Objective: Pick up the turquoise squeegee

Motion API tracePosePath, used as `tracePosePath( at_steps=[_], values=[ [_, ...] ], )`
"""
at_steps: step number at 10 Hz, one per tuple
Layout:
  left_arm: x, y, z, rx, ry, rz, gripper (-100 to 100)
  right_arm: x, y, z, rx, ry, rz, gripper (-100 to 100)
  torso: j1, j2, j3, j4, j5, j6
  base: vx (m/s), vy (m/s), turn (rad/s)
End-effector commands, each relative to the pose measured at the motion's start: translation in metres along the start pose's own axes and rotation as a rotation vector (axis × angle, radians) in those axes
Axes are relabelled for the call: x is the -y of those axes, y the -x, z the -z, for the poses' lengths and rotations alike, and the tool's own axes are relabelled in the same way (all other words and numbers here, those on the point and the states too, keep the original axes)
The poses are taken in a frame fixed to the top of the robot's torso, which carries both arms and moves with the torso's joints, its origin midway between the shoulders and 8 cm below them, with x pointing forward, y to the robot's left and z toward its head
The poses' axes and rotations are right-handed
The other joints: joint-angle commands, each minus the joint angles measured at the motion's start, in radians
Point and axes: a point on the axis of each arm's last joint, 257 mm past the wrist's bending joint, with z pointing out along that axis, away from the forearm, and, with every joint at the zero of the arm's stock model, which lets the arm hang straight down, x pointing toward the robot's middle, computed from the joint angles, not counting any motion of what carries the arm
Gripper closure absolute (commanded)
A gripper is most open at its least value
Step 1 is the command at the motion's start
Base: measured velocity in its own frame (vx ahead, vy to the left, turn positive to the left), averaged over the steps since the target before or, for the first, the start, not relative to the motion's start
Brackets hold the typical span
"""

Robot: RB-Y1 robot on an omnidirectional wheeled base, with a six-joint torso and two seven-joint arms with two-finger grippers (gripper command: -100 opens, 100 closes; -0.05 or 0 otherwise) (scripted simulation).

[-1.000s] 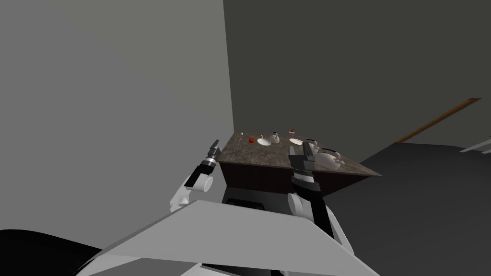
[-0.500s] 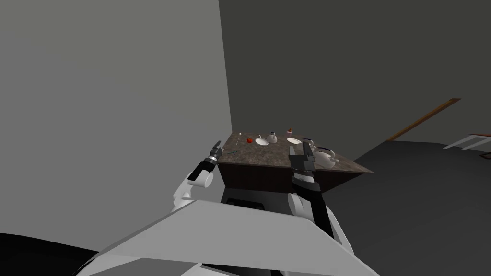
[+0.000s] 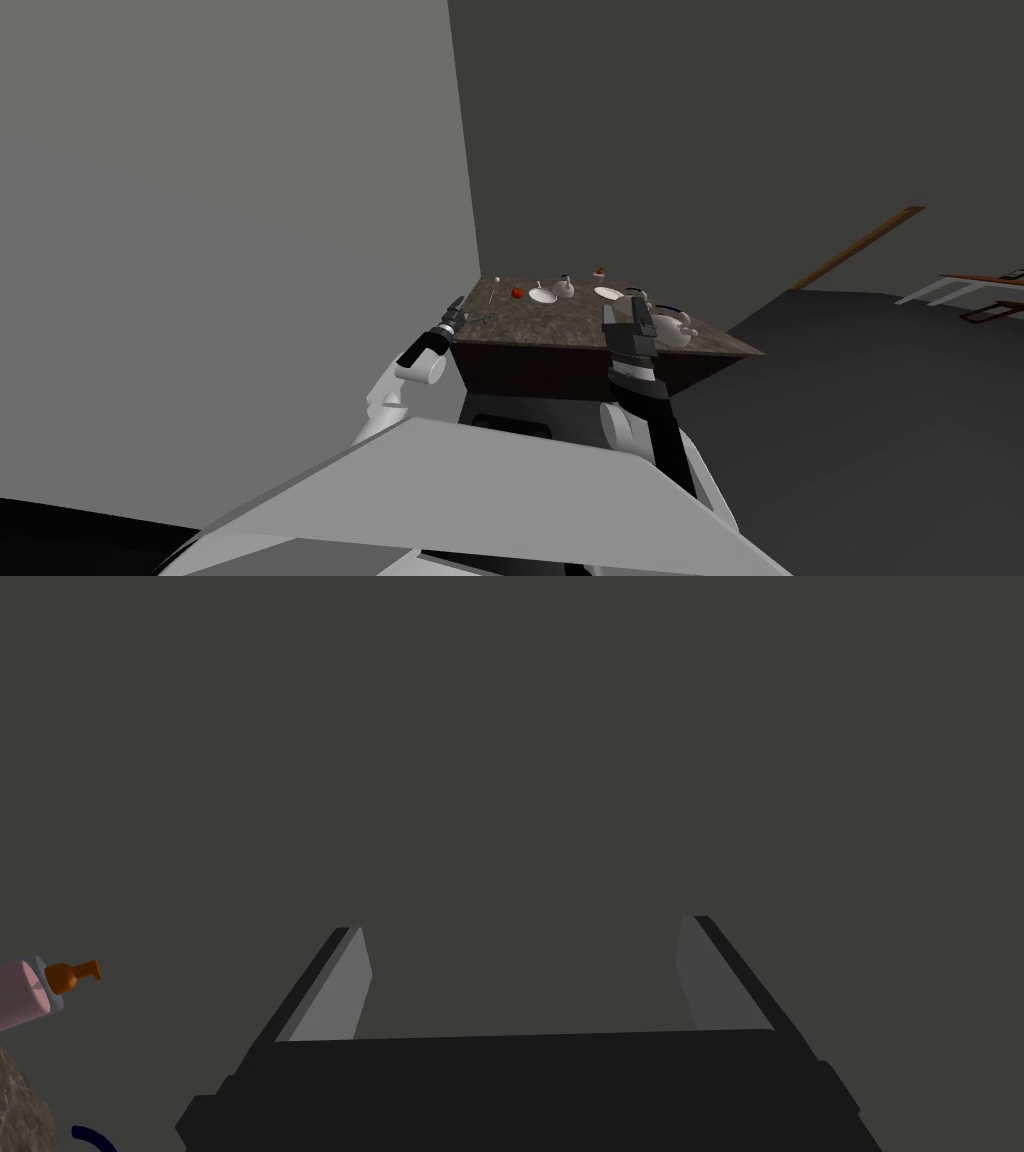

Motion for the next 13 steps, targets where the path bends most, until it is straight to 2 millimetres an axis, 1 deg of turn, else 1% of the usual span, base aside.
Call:
tracePosePath(
  at_steps=[1,2,3,4,5,7,8,10,11,12,13],
  values=[
    [-0.005,0.002,-0.002,0.001,0.025,0.001,-100,0.000,0.000,0.000,0.000,0.000,0.000,0,0.000,0.000,0.000,0.000,0.000,0.000,0.006,-0.008,0.005],
    [-0.013,0.005,-0.010,-0.003,0.062,0.009,-100,0.000,0.000,0.000,0.000,0.000,0.000,0,0.001,0.000,0.000,0.000,0.000,0.000,0.013,-0.016,-0.077],
    [-0.020,0.006,-0.009,-0.001,0.087,0.009,-100,0.000,0.000,0.000,0.000,0.000,0.000,0,0.000,0.000,0.000,0.000,0.000,0.000,0.016,-0.014,-0.053],
    [-0.021,0.006,-0.009,-0.001,0.092,0.009,-100,0.000,0.000,0.000,0.000,0.000,0.000,0,0.000,0.000,0.000,0.000,0.000,0.000,0.008,-0.008,0.003],
    [-0.028,0.010,-0.016,-0.002,0.128,0.017,-100,0.000,0.000,0.000,0.000,0.000,0.000,0,0.000,0.000,0.000,0.000,0.000,0.000,0.013,-0.017,-0.079],
    [-0.037,0.010,-0.015,0.000,0.162,0.017,-100,0.000,0.000,0.000,0.000,0.000,0.000,0,0.000,0.000,0.000,0.000,0.000,0.000,0.011,-0.012,-0.028],
    [-0.044,0.014,-0.021,0.000,0.198,0.026,-100,0.000,0.000,0.000,0.000,0.000,0.000,0,0.000,0.000,0.000,0.000,0.000,0.000,0.015,-0.016,-0.093],
    [-0.053,0.015,-0.019,0.003,0.233,0.026,-100,0.000,0.000,0.000,0.000,0.000,0.000,0,0.000,0.000,0.000,0.000,0.000,0.000,0.012,-0.010,-0.023],
    [-0.059,0.019,-0.025,0.005,0.265,0.037,-100,0.000,0.000,0.000,0.000,0.000,0.000,0,0.001,0.000,0.000,0.000,0.000,0.000,0.012,-0.014,-0.080],
    [-0.066,0.020,-0.023,0.007,0.295,0.036,-100,0.000,0.000,0.000,0.000,0.000,0.000,0,0.000,0.000,0.000,0.000,0.000,0.000,0.015,-0.012,-0.068],
    [-0.069,0.020,-0.022,0.008,0.306,0.036,-100,0.000,0.000,0.000,0.000,0.000,0.000,0,0.000,0.000,0.000,0.000,0.000,0.000,0.007,-0.004,0.001]
  ],
)
